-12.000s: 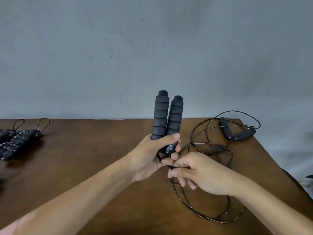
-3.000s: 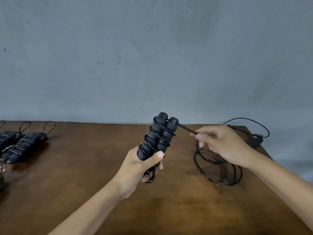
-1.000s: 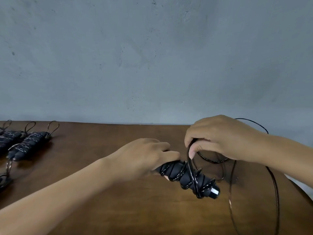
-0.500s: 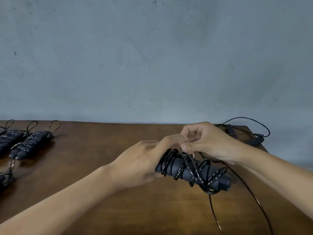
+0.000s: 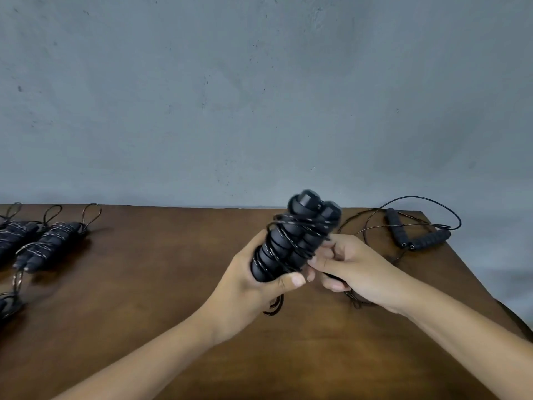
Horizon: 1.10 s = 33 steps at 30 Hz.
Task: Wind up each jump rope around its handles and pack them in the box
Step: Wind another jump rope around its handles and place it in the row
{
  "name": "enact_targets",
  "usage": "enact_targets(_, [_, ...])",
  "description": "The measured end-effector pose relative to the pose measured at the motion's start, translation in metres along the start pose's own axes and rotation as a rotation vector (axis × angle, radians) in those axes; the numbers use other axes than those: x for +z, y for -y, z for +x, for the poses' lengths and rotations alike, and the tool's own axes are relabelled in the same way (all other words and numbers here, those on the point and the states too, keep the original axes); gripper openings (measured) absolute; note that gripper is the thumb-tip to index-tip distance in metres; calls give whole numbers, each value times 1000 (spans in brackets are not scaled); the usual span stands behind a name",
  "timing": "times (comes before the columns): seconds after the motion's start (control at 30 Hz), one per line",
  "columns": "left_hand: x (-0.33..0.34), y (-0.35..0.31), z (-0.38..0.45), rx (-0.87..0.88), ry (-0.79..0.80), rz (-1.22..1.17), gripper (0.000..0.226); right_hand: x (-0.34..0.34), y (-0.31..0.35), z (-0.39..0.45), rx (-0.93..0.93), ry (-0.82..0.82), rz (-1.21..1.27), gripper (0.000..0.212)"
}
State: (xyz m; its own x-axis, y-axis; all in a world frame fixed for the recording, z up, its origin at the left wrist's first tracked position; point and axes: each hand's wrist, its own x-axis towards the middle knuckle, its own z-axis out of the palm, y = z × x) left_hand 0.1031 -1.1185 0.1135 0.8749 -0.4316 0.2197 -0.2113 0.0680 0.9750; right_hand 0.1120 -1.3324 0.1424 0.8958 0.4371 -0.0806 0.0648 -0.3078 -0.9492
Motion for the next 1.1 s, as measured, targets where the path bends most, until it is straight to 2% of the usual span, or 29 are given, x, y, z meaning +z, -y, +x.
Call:
enact_targets(0.1, [-4, 10, 2, -67, -68, -66, 32, 3, -4, -4, -14, -91, -93, 13])
enact_targets(0.43, [8, 28, 1, -171, -175, -258, 31, 30, 4, -24, -9, -372, -405, 27])
enact_targets(0.6, [27, 27, 7, -160, -253, -332, 43, 63, 0, -24, -48, -529, -327, 34])
enact_targets(0.73, [41, 21, 9, -201, -279, -419, 32, 93, -5, -18, -35, -682, -286, 46])
enact_targets(0.9, [47, 20, 8, -332, -241, -603, 30, 114, -6, -12, 17, -743, -278, 57])
enact_targets(0.97, [48, 22, 6, -338, -210, -616, 40, 117, -8, -8, 22, -761, -285, 63])
enact_targets(1.07, [50, 25, 2, -291, -175, -602, 76, 114, -11, -2, 7, -809, -258, 64])
enact_targets(1.1, [50, 24, 1, -283, -175, -608, 76, 111, -11, -1, 5, -816, -253, 63])
